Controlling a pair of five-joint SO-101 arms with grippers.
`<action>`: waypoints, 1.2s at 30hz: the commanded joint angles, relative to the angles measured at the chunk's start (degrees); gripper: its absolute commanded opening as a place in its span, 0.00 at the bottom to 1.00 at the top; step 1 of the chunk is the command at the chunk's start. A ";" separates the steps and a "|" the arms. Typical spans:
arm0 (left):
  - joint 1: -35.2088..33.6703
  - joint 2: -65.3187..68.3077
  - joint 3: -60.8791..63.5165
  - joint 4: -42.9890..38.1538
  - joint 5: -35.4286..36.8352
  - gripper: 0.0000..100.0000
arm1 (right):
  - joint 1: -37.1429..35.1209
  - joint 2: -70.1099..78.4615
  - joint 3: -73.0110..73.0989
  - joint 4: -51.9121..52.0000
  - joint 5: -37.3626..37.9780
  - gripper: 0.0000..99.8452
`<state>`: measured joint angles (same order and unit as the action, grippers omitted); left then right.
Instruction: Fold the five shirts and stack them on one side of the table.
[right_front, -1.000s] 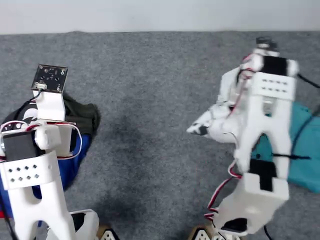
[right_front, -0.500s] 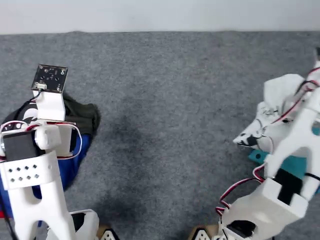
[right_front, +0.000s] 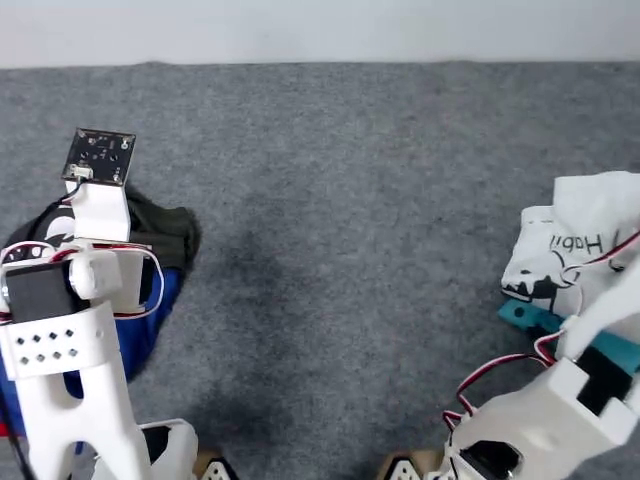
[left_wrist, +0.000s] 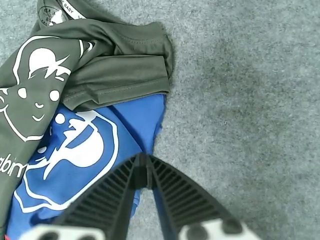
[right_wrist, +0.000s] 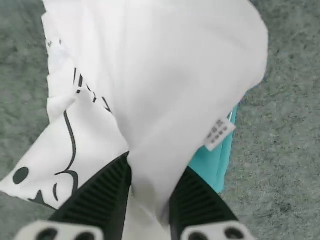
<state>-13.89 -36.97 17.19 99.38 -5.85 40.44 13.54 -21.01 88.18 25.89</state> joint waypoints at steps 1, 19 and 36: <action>-0.35 -0.70 -0.13 1.14 -0.35 0.01 | 0.57 0.66 -0.35 -0.92 2.37 0.01; -0.35 -0.70 -0.04 1.14 -0.35 0.01 | -4.62 0.48 -6.95 12.70 -4.92 0.22; -0.35 -0.70 -0.04 1.14 -0.35 0.01 | -12.00 17.27 -6.33 14.46 -3.87 0.01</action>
<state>-13.89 -36.97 17.36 99.38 -5.85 31.03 28.40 -24.97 100.40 21.67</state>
